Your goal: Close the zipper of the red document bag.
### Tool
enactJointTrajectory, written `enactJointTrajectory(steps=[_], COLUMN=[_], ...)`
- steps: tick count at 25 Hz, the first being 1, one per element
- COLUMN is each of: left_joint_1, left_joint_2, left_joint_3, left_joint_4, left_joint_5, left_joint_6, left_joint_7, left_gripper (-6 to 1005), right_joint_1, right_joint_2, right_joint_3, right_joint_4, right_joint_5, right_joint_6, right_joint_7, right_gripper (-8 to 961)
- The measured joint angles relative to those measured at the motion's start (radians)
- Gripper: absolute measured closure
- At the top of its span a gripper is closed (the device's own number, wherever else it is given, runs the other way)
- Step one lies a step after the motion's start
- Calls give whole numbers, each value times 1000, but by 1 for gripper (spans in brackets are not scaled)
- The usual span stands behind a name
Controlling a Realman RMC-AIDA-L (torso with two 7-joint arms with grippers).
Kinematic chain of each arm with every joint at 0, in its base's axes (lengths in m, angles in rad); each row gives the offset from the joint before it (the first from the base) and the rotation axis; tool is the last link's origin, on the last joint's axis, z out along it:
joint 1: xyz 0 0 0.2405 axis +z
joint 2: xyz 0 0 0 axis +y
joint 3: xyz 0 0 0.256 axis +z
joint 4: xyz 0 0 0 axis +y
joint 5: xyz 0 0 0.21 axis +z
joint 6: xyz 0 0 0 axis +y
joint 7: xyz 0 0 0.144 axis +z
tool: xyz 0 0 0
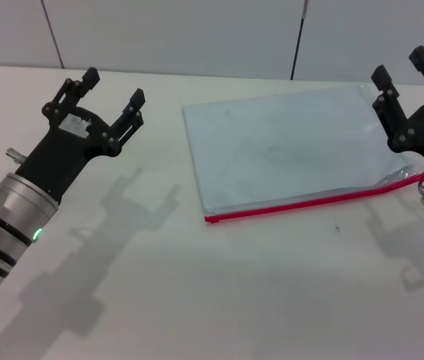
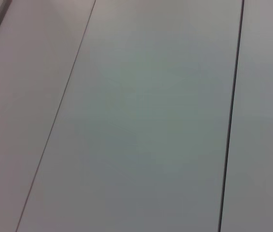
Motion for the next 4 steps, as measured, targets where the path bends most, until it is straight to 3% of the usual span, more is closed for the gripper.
enactJointTrajectory(steps=[4], left_joint_1=[0], left_joint_2=[0], left_joint_3=[0], left_joint_4=[0], left_joint_5=[0], left_joint_6=[0], left_joint_7=[0], left_gripper=[220], right_joint_1=[0], right_joint_2=[0], right_joint_3=[0], right_joint_4=[0], right_joint_5=[0], right_joint_6=[0], right_joint_7=[0], right_gripper=[452])
